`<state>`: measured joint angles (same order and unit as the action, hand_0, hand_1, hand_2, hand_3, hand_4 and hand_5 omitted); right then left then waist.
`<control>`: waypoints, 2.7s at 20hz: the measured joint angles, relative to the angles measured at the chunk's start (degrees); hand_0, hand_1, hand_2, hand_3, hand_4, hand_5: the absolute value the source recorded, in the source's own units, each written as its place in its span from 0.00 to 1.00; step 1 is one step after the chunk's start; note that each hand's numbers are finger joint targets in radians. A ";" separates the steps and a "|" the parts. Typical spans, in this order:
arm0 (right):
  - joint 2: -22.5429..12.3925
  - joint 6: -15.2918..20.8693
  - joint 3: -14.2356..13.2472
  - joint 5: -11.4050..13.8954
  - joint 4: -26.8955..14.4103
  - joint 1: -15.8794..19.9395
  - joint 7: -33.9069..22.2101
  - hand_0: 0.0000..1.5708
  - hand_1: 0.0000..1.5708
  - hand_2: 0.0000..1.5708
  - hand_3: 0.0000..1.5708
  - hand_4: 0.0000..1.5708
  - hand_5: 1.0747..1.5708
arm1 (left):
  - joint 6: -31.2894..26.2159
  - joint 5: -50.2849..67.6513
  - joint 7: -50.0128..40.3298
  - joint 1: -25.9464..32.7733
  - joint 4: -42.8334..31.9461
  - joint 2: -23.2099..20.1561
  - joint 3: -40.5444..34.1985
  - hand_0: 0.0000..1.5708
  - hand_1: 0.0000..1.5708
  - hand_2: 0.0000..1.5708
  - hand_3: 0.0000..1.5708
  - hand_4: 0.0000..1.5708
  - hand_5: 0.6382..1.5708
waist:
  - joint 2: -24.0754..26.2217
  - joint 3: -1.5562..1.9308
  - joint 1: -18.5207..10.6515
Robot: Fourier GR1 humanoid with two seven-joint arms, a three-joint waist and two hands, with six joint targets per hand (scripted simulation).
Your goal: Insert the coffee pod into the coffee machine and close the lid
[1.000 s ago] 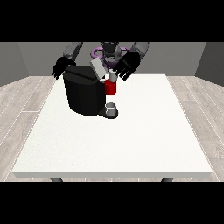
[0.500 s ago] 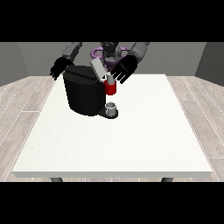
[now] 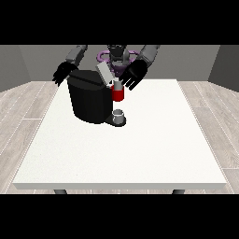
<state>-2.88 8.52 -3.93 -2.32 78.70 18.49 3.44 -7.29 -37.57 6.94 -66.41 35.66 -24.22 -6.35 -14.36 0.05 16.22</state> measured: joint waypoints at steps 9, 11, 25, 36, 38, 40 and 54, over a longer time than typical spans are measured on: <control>0.53 0.72 0.87 0.57 1.55 0.18 -0.51 0.00 0.00 0.00 0.00 0.28 1.00 | -1.62 0.30 0.57 -1.07 -1.43 -1.38 -1.17 0.77 0.77 0.78 0.69 0.29 1.00 | -1.35 -0.01 0.85; 0.90 1.30 1.40 1.06 1.86 0.31 -1.40 0.00 0.00 0.00 0.00 0.27 1.00 | -1.72 -0.01 0.45 -1.05 -1.75 -1.13 -0.96 0.72 0.72 0.74 0.65 0.28 1.00 | -1.20 -0.03 0.86; 0.43 0.70 0.10 0.18 -0.01 -1.22 0.97 0.00 0.00 0.00 0.00 0.29 1.00 | -1.17 -2.17 0.95 -0.34 -0.77 -0.43 0.35 0.65 0.65 0.69 0.58 0.23 1.00 | 0.04 -0.01 -0.41; 0.65 2.00 0.83 0.58 0.11 -0.03 0.23 0.00 0.00 0.00 0.00 0.22 1.00 | -3.60 -5.14 3.31 -0.72 -0.57 -2.16 2.65 0.00 0.00 0.00 0.00 0.00 1.00 | -0.81 0.05 -0.57; 1.27 2.78 1.35 1.14 0.04 -1.02 0.34 0.00 0.00 0.00 0.00 0.22 1.00 | -4.07 -5.38 3.28 -0.27 -0.85 -1.97 2.78 0.00 0.00 0.00 0.00 0.00 1.00 | -0.07 0.02 -0.70; 0.47 2.28 0.93 0.88 -0.08 -1.28 -0.44 0.00 0.00 0.00 0.00 0.22 1.00 | -4.88 -5.48 3.47 0.13 -0.94 -2.07 2.84 0.00 0.00 0.00 0.00 0.00 1.00 | 0.82 0.00 -0.98; -0.03 1.48 -1.76 -1.28 -3.89 -4.93 1.66 0.00 0.00 0.00 0.00 0.28 1.00 | -5.60 -2.75 1.79 5.36 1.98 3.13 0.69 0.00 0.00 0.00 0.00 0.00 1.00 | 8.14 -0.04 -5.69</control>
<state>-2.91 10.00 -5.69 -3.60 74.81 13.56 5.10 -12.89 -40.32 8.72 -61.05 37.64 -21.09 -5.65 -6.22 0.01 10.53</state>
